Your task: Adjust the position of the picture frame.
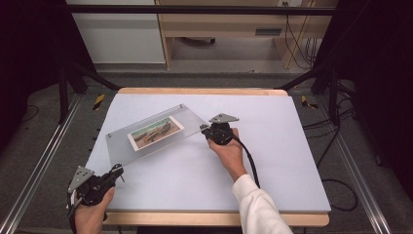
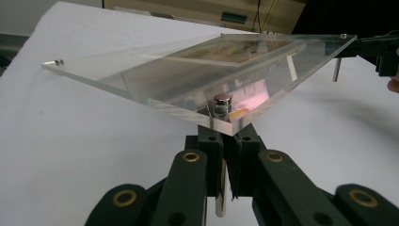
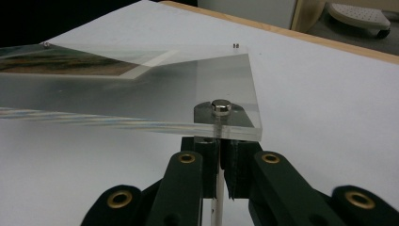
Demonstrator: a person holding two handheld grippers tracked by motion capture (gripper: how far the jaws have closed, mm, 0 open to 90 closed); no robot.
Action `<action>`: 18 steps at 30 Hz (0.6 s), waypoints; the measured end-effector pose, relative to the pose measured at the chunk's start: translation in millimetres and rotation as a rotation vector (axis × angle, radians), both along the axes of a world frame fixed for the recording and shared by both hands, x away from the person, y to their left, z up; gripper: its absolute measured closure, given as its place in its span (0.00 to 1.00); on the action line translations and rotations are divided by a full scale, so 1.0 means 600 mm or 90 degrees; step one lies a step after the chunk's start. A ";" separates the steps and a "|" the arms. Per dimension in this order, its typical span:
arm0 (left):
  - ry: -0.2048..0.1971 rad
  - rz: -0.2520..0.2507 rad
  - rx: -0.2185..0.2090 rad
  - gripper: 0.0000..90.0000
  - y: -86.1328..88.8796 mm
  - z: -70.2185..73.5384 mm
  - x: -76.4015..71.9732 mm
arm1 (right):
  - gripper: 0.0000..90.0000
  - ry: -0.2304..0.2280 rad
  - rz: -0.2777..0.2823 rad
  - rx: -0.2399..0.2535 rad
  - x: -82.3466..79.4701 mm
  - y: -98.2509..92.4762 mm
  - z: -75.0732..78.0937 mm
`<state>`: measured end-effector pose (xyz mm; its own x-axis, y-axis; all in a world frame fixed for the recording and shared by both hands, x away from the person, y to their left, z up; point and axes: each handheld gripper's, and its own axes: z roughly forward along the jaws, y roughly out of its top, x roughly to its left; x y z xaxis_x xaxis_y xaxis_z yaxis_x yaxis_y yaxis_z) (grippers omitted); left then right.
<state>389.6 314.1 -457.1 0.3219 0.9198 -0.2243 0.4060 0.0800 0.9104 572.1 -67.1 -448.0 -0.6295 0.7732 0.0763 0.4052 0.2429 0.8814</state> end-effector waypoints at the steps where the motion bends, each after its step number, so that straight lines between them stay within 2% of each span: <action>1: 0.000 0.000 0.000 0.94 0.000 0.000 0.000 | 0.95 0.000 0.000 0.000 0.000 0.000 0.000; 8: -0.027 0.005 -0.013 0.93 0.005 0.014 -0.004 | 0.95 -0.019 0.002 0.007 -0.009 0.001 0.020; 11: -0.037 -0.003 -0.017 0.92 -0.002 0.030 -0.010 | 0.95 -0.032 -0.005 0.007 -0.015 -0.005 0.033; 14: -0.044 -0.013 -0.006 0.92 -0.010 0.040 -0.012 | 0.95 -0.033 -0.008 0.009 -0.020 -0.014 0.044; 18: -0.050 -0.020 -0.007 0.91 -0.020 0.047 -0.012 | 0.95 -0.030 -0.012 0.008 -0.025 -0.026 0.051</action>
